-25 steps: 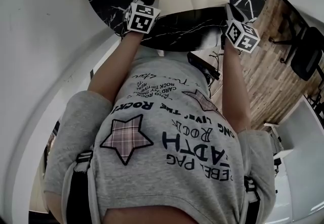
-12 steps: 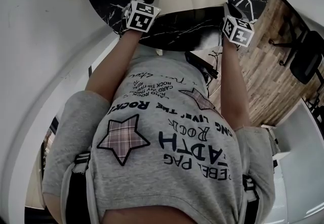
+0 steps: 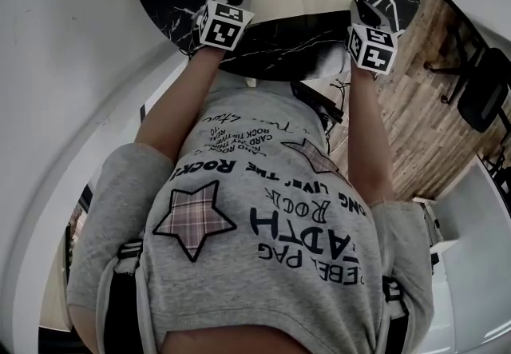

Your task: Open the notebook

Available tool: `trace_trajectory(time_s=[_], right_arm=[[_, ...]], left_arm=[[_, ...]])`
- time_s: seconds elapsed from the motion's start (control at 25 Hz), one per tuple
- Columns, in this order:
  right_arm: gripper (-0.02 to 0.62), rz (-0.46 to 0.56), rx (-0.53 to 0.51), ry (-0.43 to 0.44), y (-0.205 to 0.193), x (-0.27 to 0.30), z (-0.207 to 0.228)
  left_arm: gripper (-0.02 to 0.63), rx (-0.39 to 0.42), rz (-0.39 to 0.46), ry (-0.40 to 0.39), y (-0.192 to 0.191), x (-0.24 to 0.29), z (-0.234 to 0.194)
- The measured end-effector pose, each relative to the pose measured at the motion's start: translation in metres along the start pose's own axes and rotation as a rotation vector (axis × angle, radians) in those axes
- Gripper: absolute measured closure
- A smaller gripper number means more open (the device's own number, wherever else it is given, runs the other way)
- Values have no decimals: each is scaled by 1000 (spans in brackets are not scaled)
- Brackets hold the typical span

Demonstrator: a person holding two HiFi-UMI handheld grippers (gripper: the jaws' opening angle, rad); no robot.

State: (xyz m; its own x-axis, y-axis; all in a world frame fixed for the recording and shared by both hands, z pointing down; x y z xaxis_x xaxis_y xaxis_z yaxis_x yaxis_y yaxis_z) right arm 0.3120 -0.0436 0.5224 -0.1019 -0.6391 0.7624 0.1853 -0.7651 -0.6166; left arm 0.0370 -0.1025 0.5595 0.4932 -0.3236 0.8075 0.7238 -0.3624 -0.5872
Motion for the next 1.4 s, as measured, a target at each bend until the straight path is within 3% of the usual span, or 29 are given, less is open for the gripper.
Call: trace_trajectory(time_s=[0.4,0.64,1.4], right_arm=[[568,34,-20,97,21,-3,-29],[568,33,-26,123,27,-3,-38],[571,86,-44,212,45,-14,-66]], left_arm=[[597,-9,20,4,3,-1,-1],[597,57,78,13,17,-10,0],[597,-16,106,6,19,-15,-4]])
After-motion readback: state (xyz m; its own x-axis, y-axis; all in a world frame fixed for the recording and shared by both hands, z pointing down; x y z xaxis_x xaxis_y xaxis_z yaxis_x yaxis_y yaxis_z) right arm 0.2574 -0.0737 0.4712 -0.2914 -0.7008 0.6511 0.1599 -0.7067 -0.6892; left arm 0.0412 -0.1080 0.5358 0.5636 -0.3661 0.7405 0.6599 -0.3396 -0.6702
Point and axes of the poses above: the fingertips, and each gripper's own axes: x forward along the fingers, z to its right, y out of its top, the point moved 5 cm from there along -x, backward along the fingers, and after that the axes turned 15 degrees about x, right-handed, at the moved point
